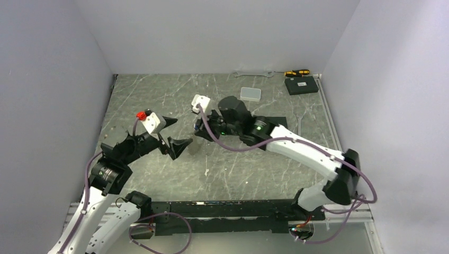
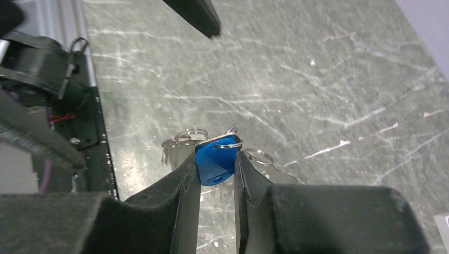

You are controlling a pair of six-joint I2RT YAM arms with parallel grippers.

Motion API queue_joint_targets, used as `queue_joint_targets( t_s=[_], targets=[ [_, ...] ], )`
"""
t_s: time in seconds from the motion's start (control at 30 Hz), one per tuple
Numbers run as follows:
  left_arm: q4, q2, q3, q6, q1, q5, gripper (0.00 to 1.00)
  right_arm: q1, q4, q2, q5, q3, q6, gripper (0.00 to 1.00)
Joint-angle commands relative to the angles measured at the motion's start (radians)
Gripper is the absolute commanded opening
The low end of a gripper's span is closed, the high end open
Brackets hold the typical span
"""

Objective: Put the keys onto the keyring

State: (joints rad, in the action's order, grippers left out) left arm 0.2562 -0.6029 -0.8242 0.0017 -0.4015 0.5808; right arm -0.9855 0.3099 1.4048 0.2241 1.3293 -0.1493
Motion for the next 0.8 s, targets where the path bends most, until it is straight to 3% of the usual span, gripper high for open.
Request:
queue_joint_targets(
  t_s=[0.0,0.2,0.37,0.43,0.5,0.63,0.77],
  targets=[
    [0.06,0.041,0.004,0.057,0.004,-0.248,1.0,0.014,0.012,0.122,-0.085,0.16,-0.005,0.0],
    [0.094,0.097,0.01,0.058,0.004,-0.446,0.99,0.068,0.016,0.382,-0.042,0.455,-0.003,0.0],
    [0.102,0.138,0.019,0.06,0.004,-0.576,0.99,0.119,0.205,0.743,0.019,1.022,0.007,0.0],
    [0.106,0.151,0.022,0.061,0.004,-0.607,0.99,0.122,0.247,0.807,0.021,1.144,0.003,0.0],
    [0.108,0.163,0.025,0.062,0.004,-0.627,0.99,0.123,0.206,0.781,0.017,1.069,0.01,0.0],
    [0.106,0.167,0.027,0.067,0.004,-0.634,0.99,0.136,0.02,0.622,0.006,0.646,0.064,0.0],
    [0.107,0.149,0.021,0.067,0.006,-0.615,0.99,0.149,-0.039,0.55,0.003,0.35,0.12,0.0]
  ],
)
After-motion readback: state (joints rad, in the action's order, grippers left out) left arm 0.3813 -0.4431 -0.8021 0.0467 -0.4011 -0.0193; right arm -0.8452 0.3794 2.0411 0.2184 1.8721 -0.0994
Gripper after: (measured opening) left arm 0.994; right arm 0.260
